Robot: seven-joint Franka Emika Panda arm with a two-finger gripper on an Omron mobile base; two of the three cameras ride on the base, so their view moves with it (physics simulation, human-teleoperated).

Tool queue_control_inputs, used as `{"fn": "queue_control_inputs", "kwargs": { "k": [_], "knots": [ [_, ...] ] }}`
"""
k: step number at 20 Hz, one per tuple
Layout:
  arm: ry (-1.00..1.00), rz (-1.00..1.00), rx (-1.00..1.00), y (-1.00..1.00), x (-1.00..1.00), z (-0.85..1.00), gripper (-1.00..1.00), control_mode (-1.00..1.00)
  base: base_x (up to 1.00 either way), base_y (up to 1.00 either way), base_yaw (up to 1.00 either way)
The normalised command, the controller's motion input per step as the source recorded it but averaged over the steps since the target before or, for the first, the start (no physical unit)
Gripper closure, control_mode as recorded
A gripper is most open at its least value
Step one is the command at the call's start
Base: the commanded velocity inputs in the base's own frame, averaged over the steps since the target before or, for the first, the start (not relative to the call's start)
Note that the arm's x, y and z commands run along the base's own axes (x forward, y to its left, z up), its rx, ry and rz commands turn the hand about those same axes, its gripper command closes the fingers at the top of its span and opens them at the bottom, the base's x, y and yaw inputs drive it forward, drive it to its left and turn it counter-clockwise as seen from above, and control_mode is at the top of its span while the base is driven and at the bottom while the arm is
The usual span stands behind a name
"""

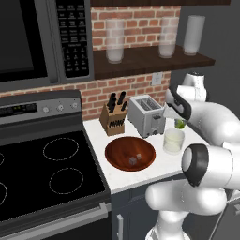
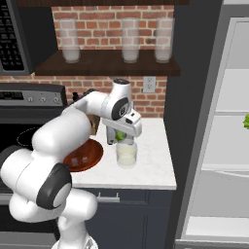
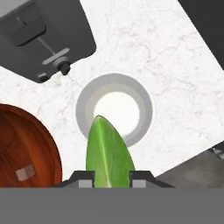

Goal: Grab a lemon wedge from the fridge and one ice cube from the ice bowl, and put them in the glass of lemonade.

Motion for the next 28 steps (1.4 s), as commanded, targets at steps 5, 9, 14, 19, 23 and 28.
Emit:
{"fn": "queue_control_inputs", "kwargs": {
  "k": [5,9,14,19,23,28],
  "knots": [
    [-0.02,0.0,0.03,-0.04,-0.05,-0.17,1.0,-1.0,0.0,0.0,0.0],
    [0.0,0.0,0.0,0.0,-0.01,-0.27,1.0,-1.0,0.0,0.0,0.0],
    [0.0,0.0,0.0,0.0,0.0,-0.17,1.0,-1.0,0.0,0.0,0.0],
    [0.0,0.0,0.0,0.0,0.0,-0.06,1.0,-1.0,0.0,0.0,0.0],
    [0.0,0.0,0.0,0.0,0.08,0.0,1.0,-1.0,0.0,0.0,0.0],
    [0.0,0.0,0.0,0.0,0.42,0.03,1.0,-1.0,0.0,0.0,0.0]
  ]
}}
